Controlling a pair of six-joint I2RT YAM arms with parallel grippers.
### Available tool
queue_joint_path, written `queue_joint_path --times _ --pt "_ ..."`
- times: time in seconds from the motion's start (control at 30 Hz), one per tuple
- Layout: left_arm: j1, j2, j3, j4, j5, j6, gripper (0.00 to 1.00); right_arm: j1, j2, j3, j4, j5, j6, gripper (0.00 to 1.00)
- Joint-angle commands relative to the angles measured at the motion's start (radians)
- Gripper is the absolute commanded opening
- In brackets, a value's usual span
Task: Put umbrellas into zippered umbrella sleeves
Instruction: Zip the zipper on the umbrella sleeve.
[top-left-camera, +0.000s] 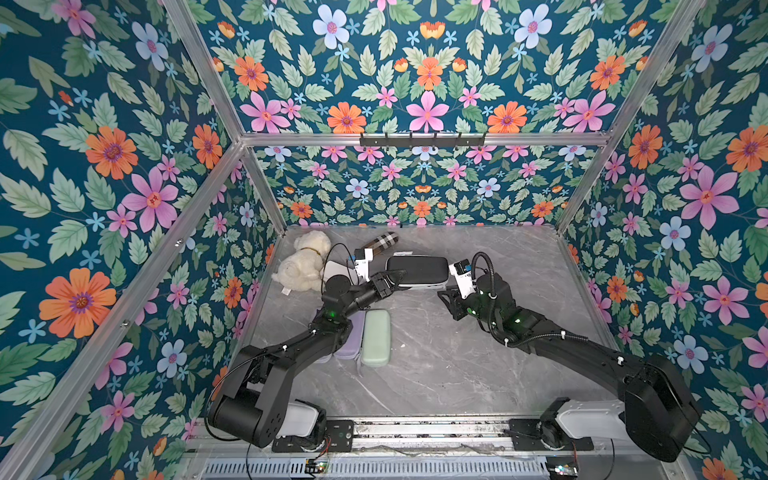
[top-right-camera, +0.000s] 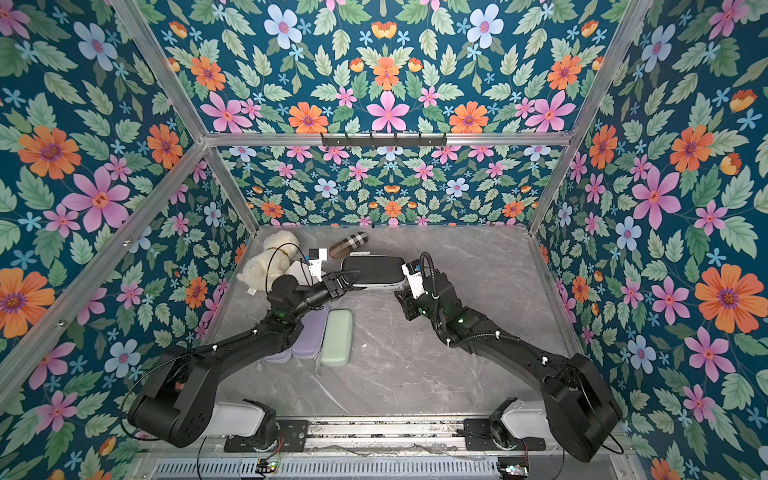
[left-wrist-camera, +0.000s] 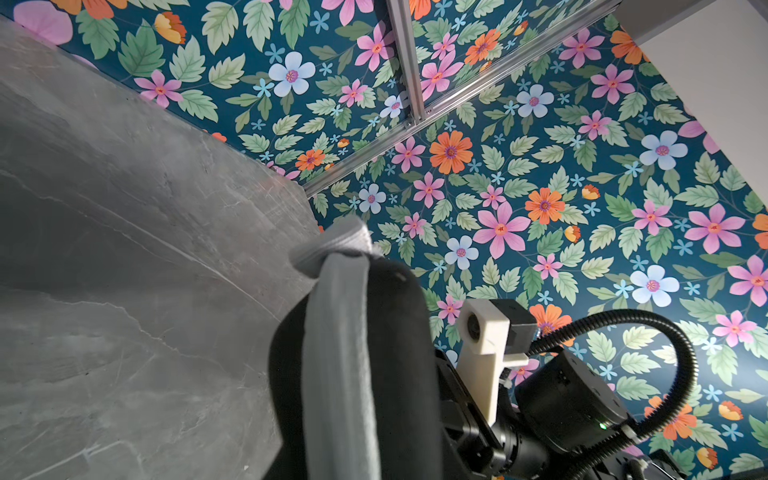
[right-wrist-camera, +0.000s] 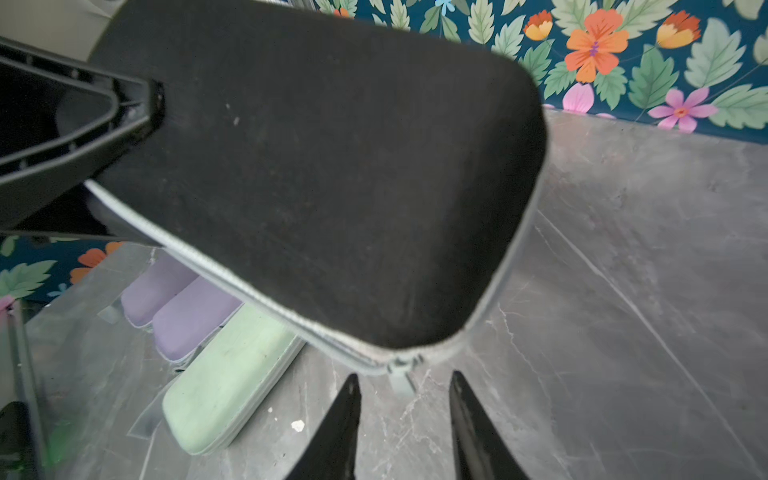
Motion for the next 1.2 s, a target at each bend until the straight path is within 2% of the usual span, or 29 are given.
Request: queue_joint_path --times 0.0,0.33,0.47,0.57,0.73,0.93,1.0,1.03,1.1,1.17 --pt "-0.009 -0.001 0.009 0.044 -0.008 0.020 0.04 0.021 0.006 0.024 0.012 0.046 -0.066 0.33" --pt "-0.038 0.012 0.011 0.056 -0.010 0.016 0.02 0.036 0.046 0.071 0.008 0.093 -0.073 0.19" --pt "-0.038 0.012 0.011 0.056 -0.012 0.017 0.02 0.049 0.046 0.077 -0.007 0.111 -0.094 0.07" --pt "-0.038 0.008 0.005 0.056 -0.024 0.020 0.01 0.096 0.040 0.079 -0.033 0.104 -0.164 0.00" --pt "-0.039 0.011 -0.016 0.104 -0.086 0.005 0.00 0.207 0.033 0.065 -0.030 0.035 -0.250 0.00" --pt "-0.081 0.065 -0.044 0.233 -0.168 -0.062 0.00 0.255 0.084 0.084 0.115 -0.076 -0.097 0.00" --pt "-0.092 0.076 -0.048 0.250 -0.177 -0.068 0.00 0.259 0.112 0.104 0.123 -0.077 -0.046 0.00" --pt "-0.093 0.076 -0.052 0.259 -0.175 -0.072 0.00 0.258 0.119 0.115 0.095 -0.050 -0.020 0.02" --pt "-0.081 0.052 -0.075 0.243 -0.197 -0.063 0.00 0.231 0.110 0.111 0.016 0.021 0.072 0.25" --pt "-0.071 0.024 -0.095 0.208 -0.230 -0.050 0.00 0.150 0.079 0.075 -0.056 -0.008 0.214 0.40"
